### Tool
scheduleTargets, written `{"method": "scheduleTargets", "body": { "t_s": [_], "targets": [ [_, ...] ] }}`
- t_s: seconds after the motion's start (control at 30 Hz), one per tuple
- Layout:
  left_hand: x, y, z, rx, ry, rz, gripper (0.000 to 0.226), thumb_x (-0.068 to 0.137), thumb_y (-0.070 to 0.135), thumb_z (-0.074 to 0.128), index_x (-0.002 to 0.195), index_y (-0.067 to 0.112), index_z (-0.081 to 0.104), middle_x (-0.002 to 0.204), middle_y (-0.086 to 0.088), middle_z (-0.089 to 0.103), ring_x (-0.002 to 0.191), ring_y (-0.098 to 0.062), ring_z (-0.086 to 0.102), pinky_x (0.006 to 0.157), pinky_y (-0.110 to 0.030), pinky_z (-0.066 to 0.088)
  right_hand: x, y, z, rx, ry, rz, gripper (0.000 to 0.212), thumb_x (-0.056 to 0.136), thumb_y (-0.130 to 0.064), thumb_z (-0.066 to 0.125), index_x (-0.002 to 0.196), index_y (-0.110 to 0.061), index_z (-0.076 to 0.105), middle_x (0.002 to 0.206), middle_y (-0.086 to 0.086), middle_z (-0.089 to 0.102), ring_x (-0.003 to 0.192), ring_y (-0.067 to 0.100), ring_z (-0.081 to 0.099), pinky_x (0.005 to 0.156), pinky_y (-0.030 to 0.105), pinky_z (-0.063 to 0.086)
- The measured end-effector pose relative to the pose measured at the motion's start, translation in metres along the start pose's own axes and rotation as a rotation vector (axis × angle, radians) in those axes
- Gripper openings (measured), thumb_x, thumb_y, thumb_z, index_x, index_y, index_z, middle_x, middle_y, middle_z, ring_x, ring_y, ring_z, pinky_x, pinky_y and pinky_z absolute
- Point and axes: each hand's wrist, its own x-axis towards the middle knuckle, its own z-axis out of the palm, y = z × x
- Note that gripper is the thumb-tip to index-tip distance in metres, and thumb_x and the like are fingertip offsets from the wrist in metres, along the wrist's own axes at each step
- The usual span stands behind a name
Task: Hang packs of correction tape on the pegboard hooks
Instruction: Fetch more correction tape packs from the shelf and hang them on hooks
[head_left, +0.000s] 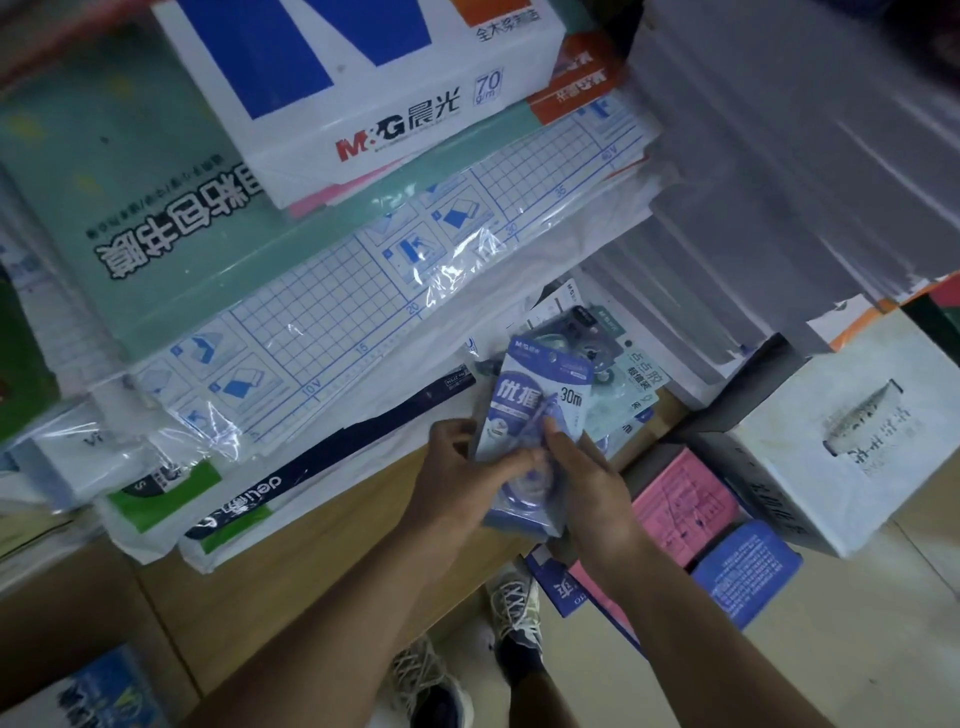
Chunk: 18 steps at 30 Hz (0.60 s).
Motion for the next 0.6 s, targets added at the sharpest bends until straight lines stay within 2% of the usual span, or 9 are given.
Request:
{"method": "scheduleTargets", "body": {
  "t_s": [0.07,0.1,0.13,0.2,0.27,0.37,0.47,0.53,0.6],
  "targets": [
    [-0.001,-0.004,-0.008,-0.072,0.01,-0.05,0.09,0.063,0.018,0.086,0.136,0.03,0.036,0.092,0.002,0.073,0.076,-0.013,0.074,0.062,-0.029,0.058,-0.001,-0.001,0.004,-0.202,0.006,0.045,0.029,0.105,-0.02,0.047,0.096,0.005,0.06,0.068,0.003,0.074,0.062,0.014,0.072,0.059,0.022,0.055],
    [-0.003,-0.005,-0.011,-0.107,0.004,-0.09,0.092,0.065,0.017,0.085,0.142,0.028,0.035,0.091,0.001,0.072,0.077,-0.015,0.073,0.064,-0.032,0.058,-0.004,-0.003,0.007,-0.399,0.017,0.053,0.037,0.104,-0.031,0.05,0.099,0.003,0.064,0.071,0.003,0.076,0.067,0.015,0.073,0.062,0.024,0.055],
    [-0.003,-0.008,-0.015,-0.137,-0.016,-0.111,0.081,0.067,0.016,0.083,0.138,0.02,0.044,0.093,-0.004,0.073,0.078,-0.02,0.074,0.065,-0.033,0.058,-0.007,-0.006,0.009,-0.581,0.049,0.057,0.043,0.101,-0.045,0.051,0.099,-0.006,0.068,0.075,0.003,0.076,0.072,0.016,0.074,0.064,0.026,0.054],
    [-0.004,-0.014,-0.021,-0.177,-0.039,-0.115,0.05,0.066,0.017,0.081,0.114,0.013,0.065,0.101,-0.016,0.075,0.082,-0.03,0.075,0.068,-0.036,0.059,-0.005,-0.017,0.012,-0.783,0.266,-0.006,0.045,0.1,-0.06,0.043,0.092,-0.023,0.069,0.077,-0.004,0.072,0.078,0.014,0.071,0.062,0.027,0.047],
    [-0.008,-0.021,-0.023,-0.176,0.012,-0.103,0.044,0.061,0.021,0.083,0.103,0.017,0.07,0.1,-0.012,0.076,0.083,-0.029,0.075,0.068,-0.036,0.06,0.011,-0.032,0.012,-0.536,0.513,-0.046,0.036,0.098,-0.055,0.055,0.101,-0.022,0.068,0.086,-0.004,0.07,0.08,0.016,0.069,0.06,0.027,0.043],
    [-0.015,-0.03,-0.025,-0.149,0.114,-0.064,0.047,0.062,0.02,0.086,0.105,0.022,0.066,0.095,-0.003,0.076,0.07,-0.013,0.076,0.054,-0.024,0.056,0.043,-0.042,0.009,-0.139,0.65,0.116,0.031,0.088,-0.039,0.076,0.093,-0.011,0.066,0.08,0.004,0.068,0.066,0.019,0.063,0.059,0.029,0.048],
    [-0.018,-0.037,-0.027,-0.164,0.202,-0.052,0.047,0.066,0.018,0.084,0.108,0.02,0.064,0.094,0.0,0.074,0.057,-0.001,0.072,0.043,-0.014,0.049,0.062,-0.036,0.009,-0.117,0.665,0.189,0.033,0.077,-0.032,0.083,0.092,-0.008,0.065,0.076,0.008,0.065,0.06,0.022,0.057,0.057,0.032,0.047],
    [-0.021,-0.038,-0.027,-0.163,0.213,-0.04,0.047,0.067,0.017,0.083,0.11,0.018,0.063,0.097,-0.001,0.073,0.056,0.0,0.071,0.042,-0.012,0.048,0.066,-0.032,0.009,-0.145,0.689,0.195,0.036,0.071,-0.028,0.084,0.097,-0.009,0.066,0.079,0.009,0.065,0.057,0.022,0.053,0.052,0.03,0.046],
    [-0.024,-0.04,-0.027,-0.162,0.209,-0.024,0.049,0.068,0.017,0.083,0.112,0.017,0.061,0.098,0.0,0.072,0.061,-0.003,0.072,0.041,-0.011,0.048,0.064,-0.033,0.009,-0.209,0.687,0.17,0.042,0.076,-0.023,0.082,0.111,-0.009,0.065,0.091,0.008,0.065,0.062,0.02,0.054,0.054,0.029,0.046]
  ]
}}
